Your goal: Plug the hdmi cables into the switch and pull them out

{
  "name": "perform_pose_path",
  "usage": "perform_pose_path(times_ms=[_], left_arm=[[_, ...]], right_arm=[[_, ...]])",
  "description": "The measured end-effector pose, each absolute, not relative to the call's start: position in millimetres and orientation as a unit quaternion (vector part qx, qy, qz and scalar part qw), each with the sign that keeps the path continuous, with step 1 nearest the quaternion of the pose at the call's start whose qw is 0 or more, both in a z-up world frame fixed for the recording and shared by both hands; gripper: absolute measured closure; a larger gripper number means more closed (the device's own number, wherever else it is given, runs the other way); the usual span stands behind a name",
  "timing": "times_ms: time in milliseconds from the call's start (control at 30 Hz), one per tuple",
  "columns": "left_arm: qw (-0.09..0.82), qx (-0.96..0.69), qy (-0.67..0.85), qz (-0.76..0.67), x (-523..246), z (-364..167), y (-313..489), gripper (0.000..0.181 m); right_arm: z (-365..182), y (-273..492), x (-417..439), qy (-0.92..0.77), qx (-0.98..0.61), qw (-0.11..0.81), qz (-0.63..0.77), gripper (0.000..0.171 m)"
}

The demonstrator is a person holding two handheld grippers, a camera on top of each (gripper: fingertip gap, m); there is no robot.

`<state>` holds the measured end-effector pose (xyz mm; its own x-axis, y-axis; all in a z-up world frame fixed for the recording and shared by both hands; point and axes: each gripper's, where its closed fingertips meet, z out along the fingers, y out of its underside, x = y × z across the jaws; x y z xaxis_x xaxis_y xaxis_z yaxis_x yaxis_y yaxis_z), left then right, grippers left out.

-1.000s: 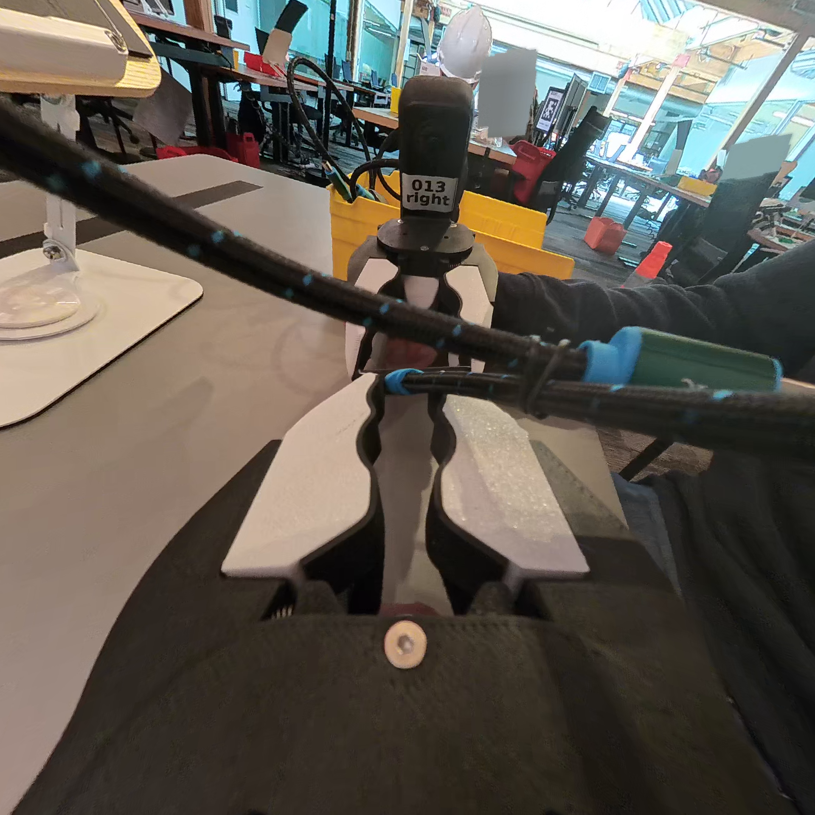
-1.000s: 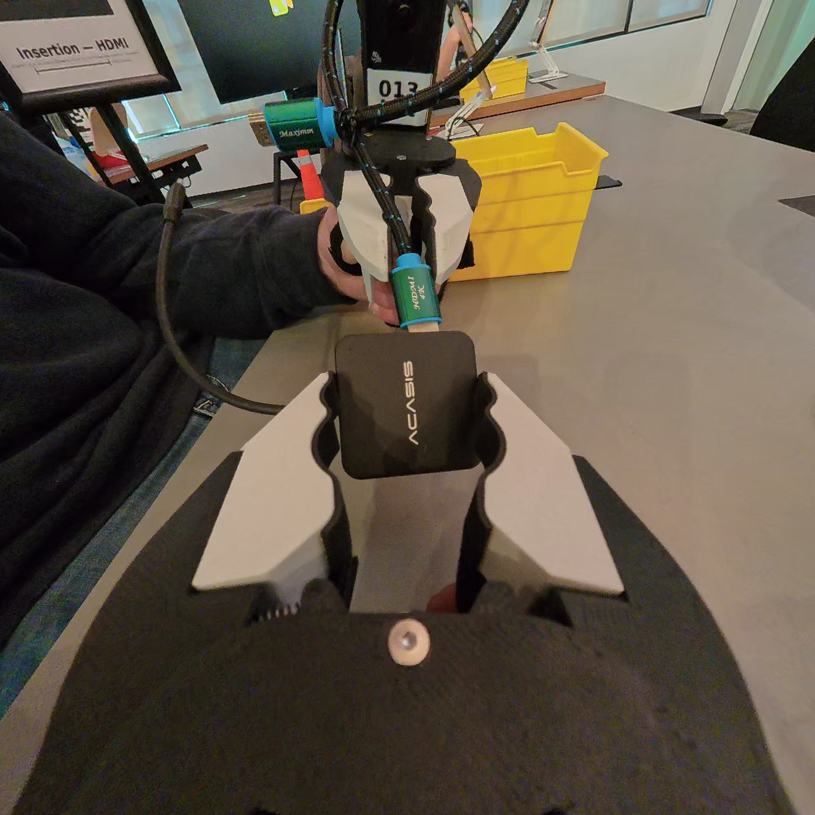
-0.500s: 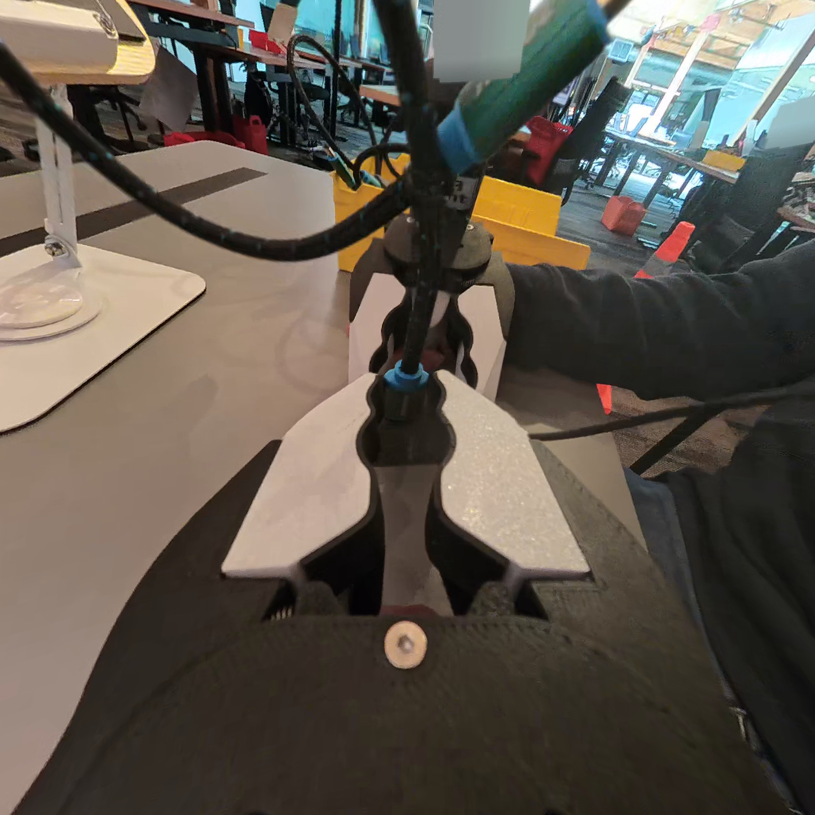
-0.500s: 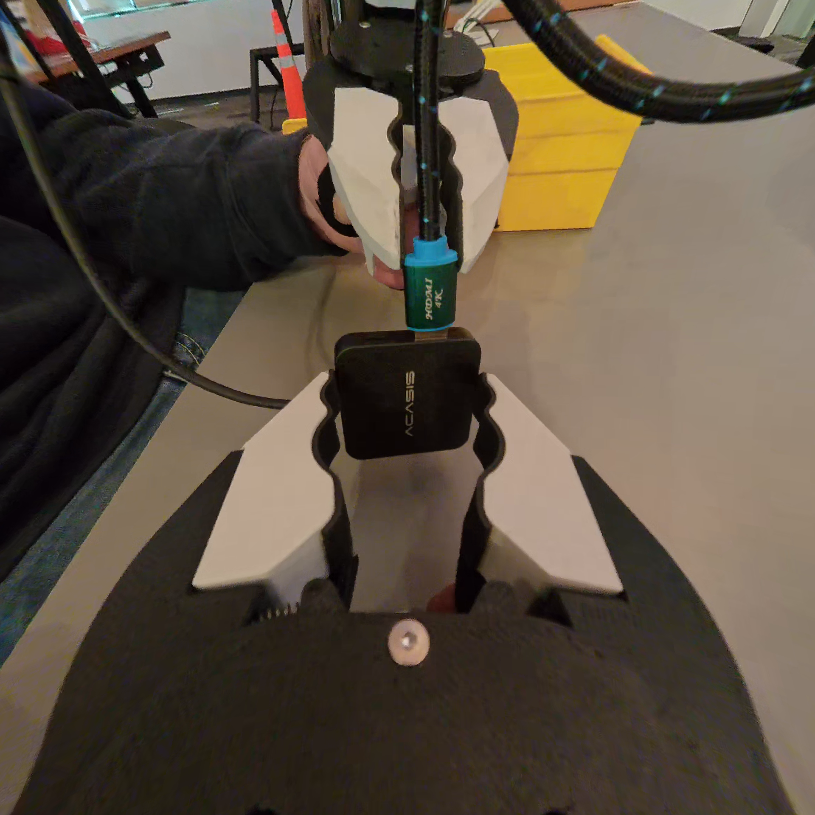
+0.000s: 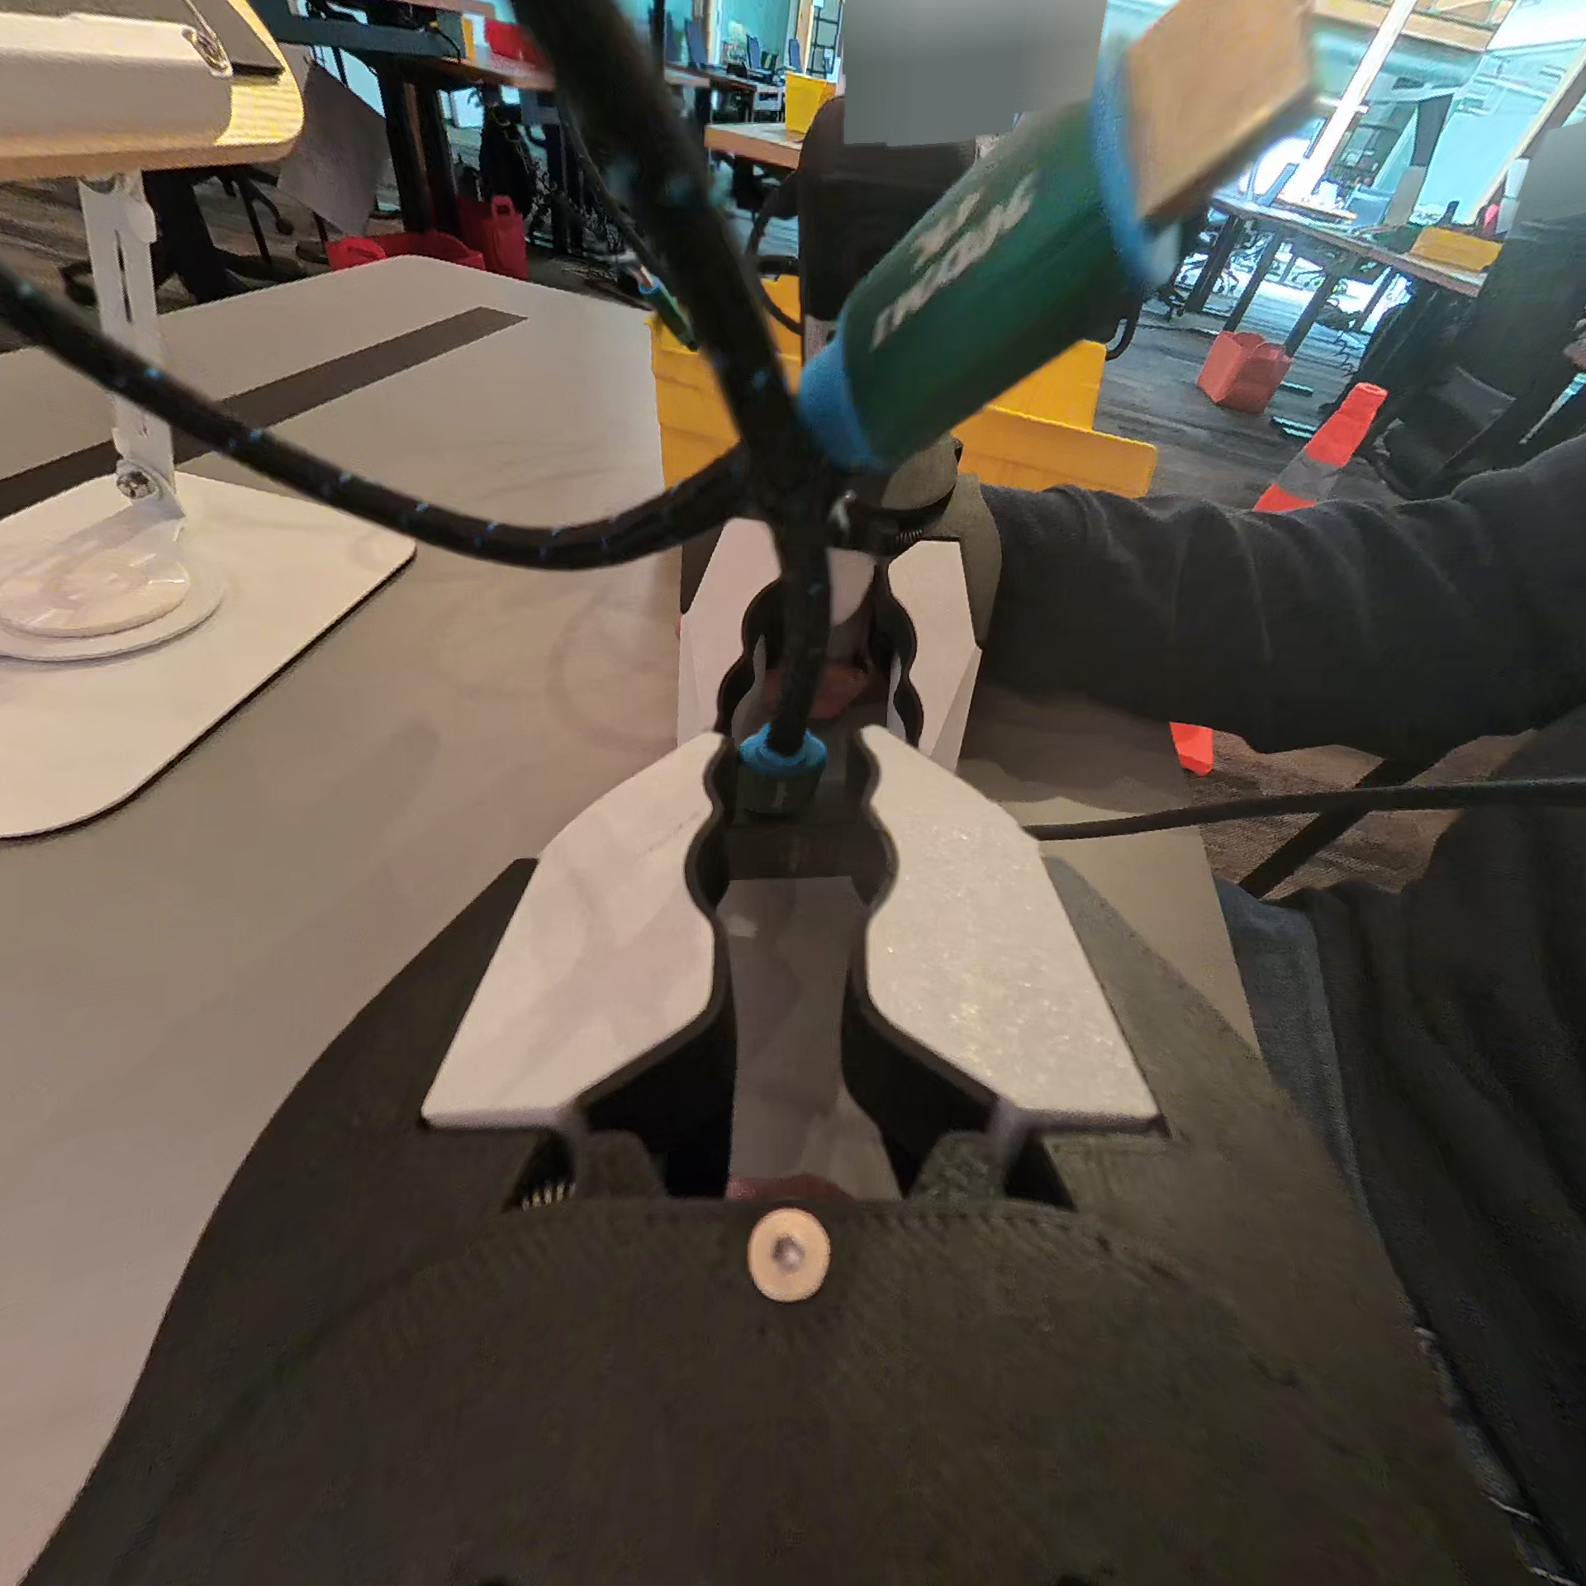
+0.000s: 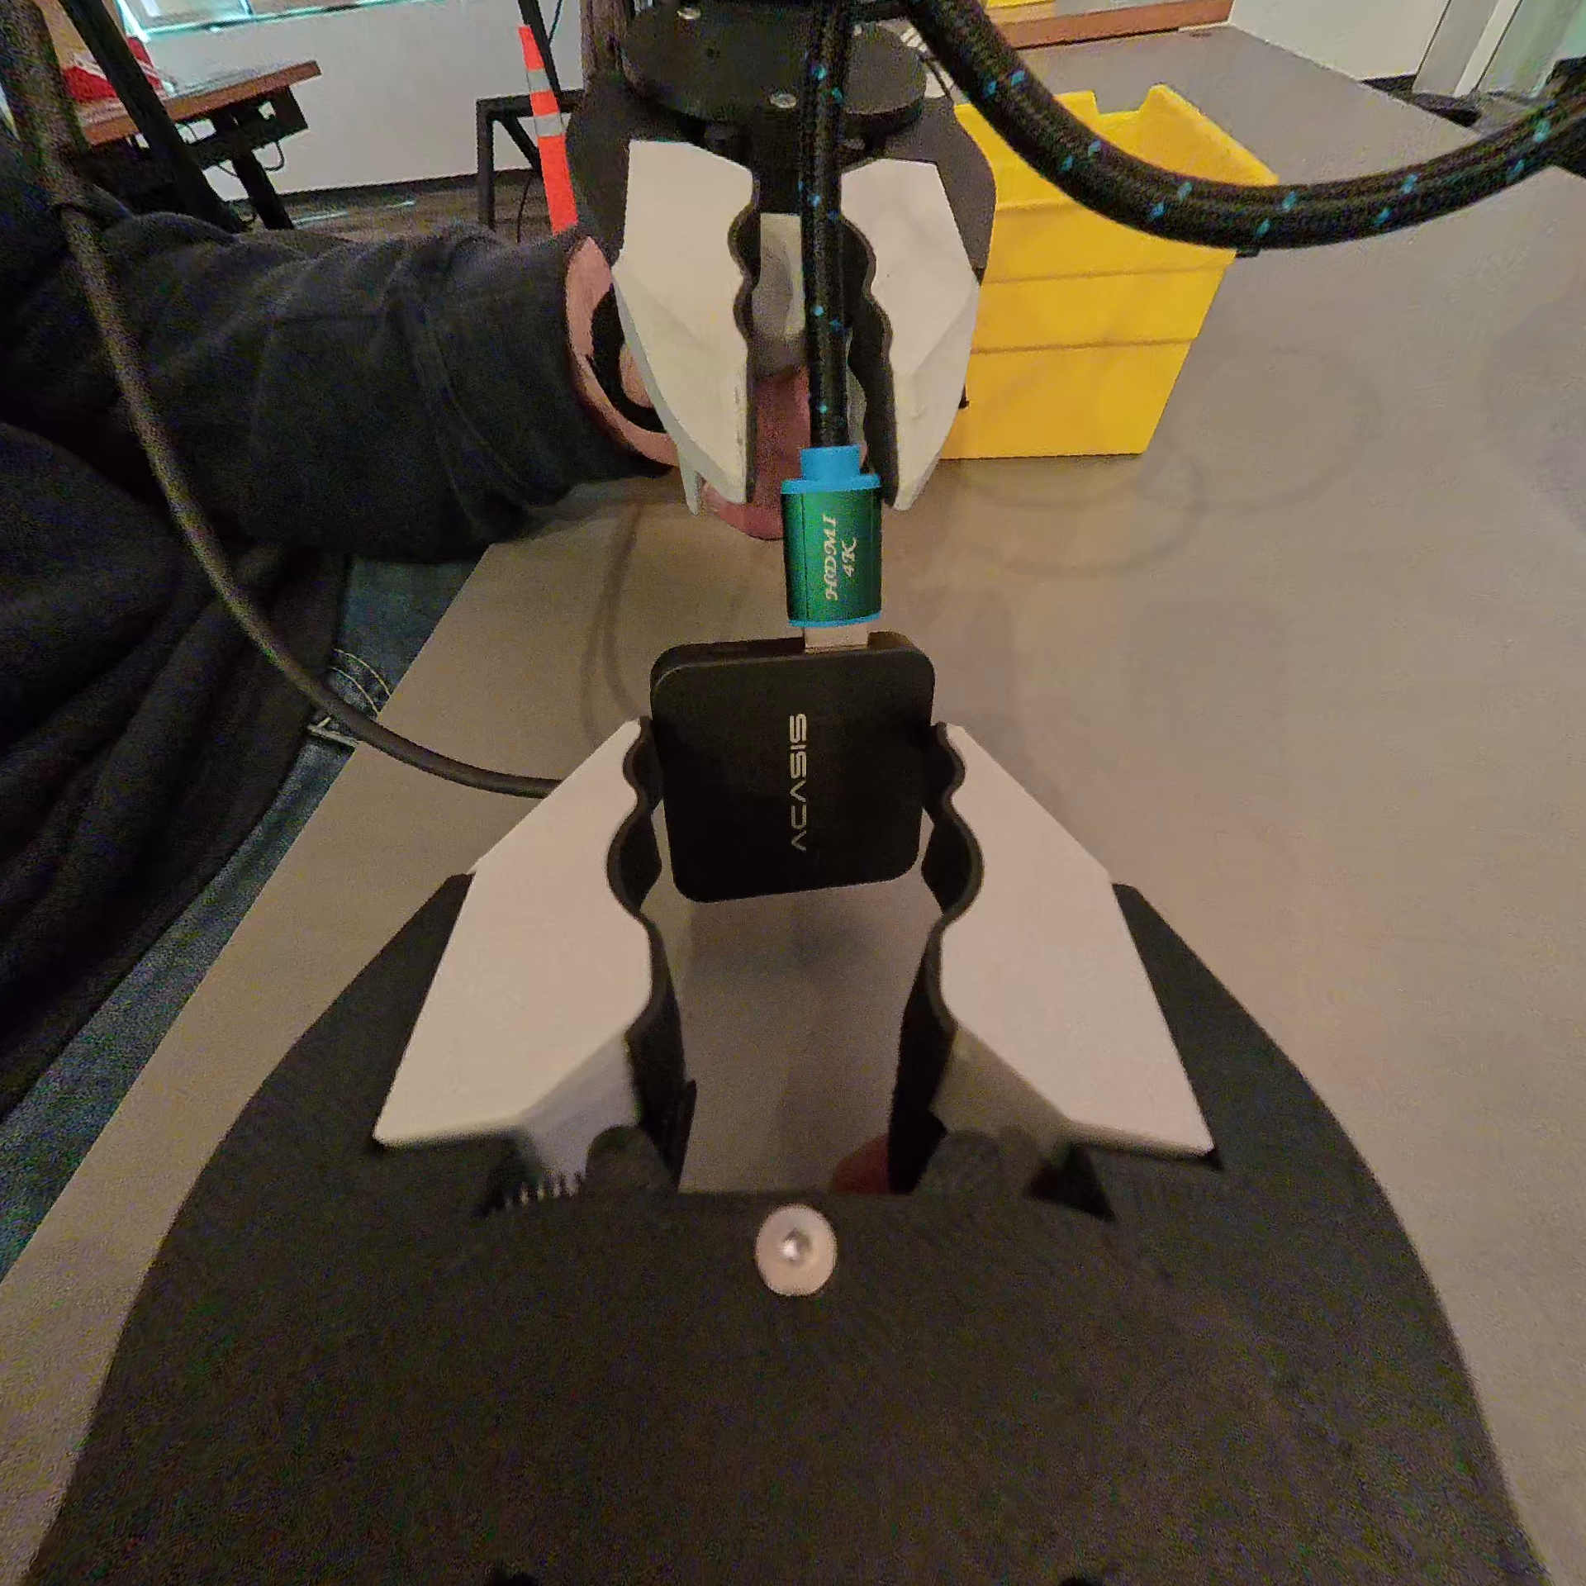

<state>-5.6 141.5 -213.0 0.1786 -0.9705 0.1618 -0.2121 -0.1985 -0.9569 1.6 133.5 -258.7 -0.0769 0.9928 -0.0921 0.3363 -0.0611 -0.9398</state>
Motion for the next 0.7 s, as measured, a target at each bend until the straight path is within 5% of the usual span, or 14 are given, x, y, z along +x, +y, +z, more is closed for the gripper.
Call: perform_pose_path(times_ms=[700], left_arm=[[0.484, -0.637, 0.434, -0.415, 6, -215, 151, 0.172]], right_arm=[[-260, 138, 2, -0.575, -0.585, 0.371, 0.436, 0.112]])
